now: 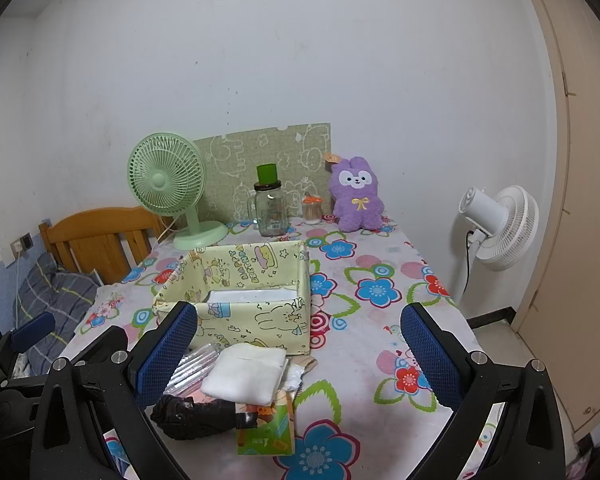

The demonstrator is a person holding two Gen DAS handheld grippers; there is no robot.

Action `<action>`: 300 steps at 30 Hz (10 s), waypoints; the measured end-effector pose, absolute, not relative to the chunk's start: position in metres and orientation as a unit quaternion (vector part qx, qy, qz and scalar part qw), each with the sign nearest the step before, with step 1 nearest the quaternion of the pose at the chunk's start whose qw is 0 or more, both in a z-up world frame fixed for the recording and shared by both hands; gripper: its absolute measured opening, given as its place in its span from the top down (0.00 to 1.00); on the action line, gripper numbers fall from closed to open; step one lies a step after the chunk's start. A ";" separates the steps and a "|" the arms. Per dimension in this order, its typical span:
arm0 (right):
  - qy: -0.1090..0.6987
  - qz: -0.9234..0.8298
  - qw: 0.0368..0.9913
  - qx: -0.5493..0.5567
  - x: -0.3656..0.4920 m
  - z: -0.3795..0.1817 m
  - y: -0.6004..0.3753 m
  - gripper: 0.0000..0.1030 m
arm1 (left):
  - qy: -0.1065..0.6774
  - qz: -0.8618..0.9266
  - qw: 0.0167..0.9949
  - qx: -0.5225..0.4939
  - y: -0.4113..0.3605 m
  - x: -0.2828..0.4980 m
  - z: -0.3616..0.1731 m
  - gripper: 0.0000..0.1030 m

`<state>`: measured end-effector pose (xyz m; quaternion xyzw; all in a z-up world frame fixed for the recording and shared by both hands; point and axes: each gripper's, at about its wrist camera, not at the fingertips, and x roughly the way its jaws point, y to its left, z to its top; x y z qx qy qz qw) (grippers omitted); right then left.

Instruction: Organize soft objects

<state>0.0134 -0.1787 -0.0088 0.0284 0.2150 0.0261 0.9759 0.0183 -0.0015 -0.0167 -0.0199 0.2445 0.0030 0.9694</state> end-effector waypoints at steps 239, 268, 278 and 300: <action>0.330 0.158 0.930 0.032 0.228 -0.051 -0.120 0.53 | 0.341 -0.017 0.940 -0.015 -0.021 0.211 -0.054 0.32; 0.354 0.150 0.922 0.049 0.242 -0.069 -0.122 0.14 | 0.361 -0.026 0.932 -0.010 -0.020 0.218 -0.065 0.07; 0.334 0.146 0.930 0.048 0.221 -0.052 -0.124 0.13 | 0.340 -0.027 0.940 -0.007 -0.023 0.198 -0.049 0.07; 0.286 0.121 0.950 0.042 0.161 -0.012 -0.132 0.00 | 0.297 -0.042 0.954 -0.009 -0.028 0.144 -0.017 0.07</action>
